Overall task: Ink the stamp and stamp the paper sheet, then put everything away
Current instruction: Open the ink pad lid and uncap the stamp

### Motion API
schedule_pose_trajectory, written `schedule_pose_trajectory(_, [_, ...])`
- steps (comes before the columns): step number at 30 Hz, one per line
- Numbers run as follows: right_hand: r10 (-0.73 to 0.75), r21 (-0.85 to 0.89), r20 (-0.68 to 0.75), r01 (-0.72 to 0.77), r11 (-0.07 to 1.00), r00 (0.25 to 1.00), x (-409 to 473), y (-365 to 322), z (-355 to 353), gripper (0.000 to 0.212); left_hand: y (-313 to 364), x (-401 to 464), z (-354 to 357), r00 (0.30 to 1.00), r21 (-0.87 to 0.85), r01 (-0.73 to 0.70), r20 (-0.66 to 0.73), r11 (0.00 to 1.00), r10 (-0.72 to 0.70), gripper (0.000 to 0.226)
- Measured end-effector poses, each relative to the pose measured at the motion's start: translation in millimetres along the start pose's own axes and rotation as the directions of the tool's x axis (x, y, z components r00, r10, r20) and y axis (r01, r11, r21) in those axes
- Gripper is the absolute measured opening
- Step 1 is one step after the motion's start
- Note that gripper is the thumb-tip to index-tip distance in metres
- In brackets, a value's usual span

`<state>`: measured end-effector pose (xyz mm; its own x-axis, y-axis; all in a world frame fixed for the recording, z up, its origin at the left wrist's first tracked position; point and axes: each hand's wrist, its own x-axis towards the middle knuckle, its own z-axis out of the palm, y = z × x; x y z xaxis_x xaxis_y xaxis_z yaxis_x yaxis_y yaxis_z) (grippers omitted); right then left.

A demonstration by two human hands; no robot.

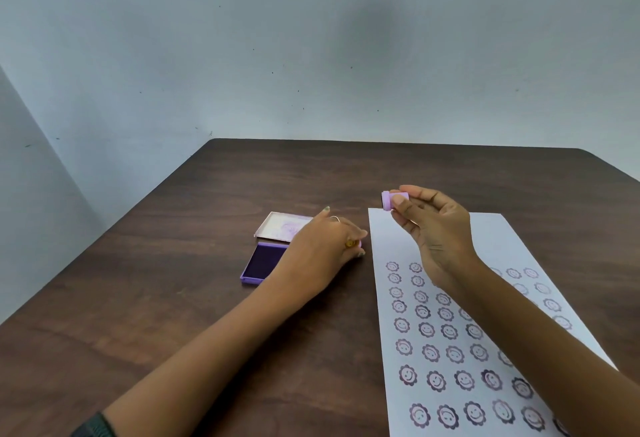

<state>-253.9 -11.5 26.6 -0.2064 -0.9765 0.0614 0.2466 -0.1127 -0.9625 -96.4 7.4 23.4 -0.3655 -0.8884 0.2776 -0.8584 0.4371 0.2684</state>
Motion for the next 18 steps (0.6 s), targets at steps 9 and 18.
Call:
schedule_pose_trajectory(9, [-0.019,-0.063,0.019,0.02,0.998,1.0,-2,-1,1,0.03,-20,-5,-16,0.994,-0.043,-0.015,-0.111,0.999,0.01,0.034])
schedule_pose_trajectory(18, [-0.188,-0.287,0.197,0.24,0.927,0.962,-17,-4,10,0.029,-105,-62,-68,0.957,-0.443,0.288,0.161,0.849,-0.241,0.049])
